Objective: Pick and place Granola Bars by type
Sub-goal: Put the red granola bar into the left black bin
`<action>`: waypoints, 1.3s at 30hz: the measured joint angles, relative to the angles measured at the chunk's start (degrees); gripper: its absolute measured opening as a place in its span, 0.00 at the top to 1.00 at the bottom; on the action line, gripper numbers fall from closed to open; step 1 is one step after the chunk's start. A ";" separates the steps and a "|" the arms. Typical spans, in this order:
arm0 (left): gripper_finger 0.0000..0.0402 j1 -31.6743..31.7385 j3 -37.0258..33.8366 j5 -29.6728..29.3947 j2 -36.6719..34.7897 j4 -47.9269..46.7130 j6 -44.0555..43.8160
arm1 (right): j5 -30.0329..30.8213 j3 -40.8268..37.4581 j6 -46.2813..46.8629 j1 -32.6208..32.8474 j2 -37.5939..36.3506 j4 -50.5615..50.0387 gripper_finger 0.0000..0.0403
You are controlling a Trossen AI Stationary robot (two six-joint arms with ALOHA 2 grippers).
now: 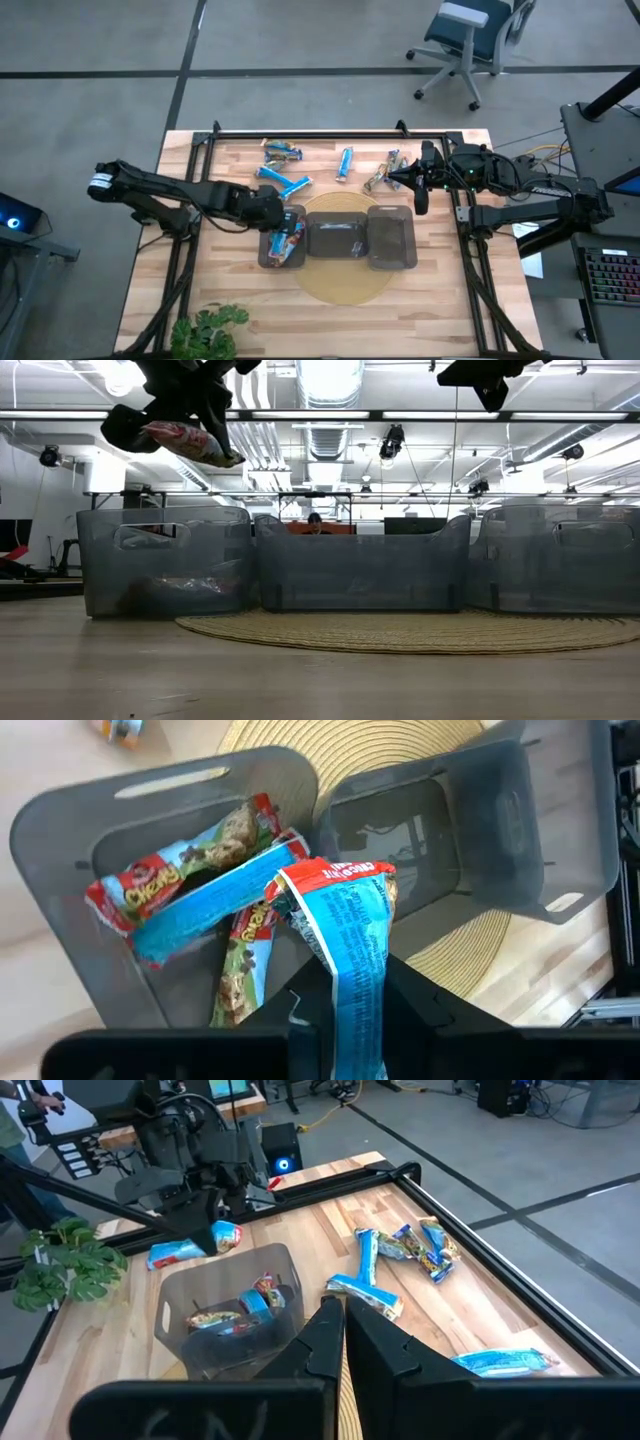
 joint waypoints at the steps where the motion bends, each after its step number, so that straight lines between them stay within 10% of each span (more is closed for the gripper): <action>1: 0.90 0.00 -0.02 0.21 0.00 -0.16 -0.42 | 0.00 0.00 0.19 0.00 0.00 0.00 0.98; 39: 0.90 1.19 -0.09 1.80 11.85 -3.82 -5.12 | -0.02 -0.02 0.47 0.00 0.01 -0.02 0.98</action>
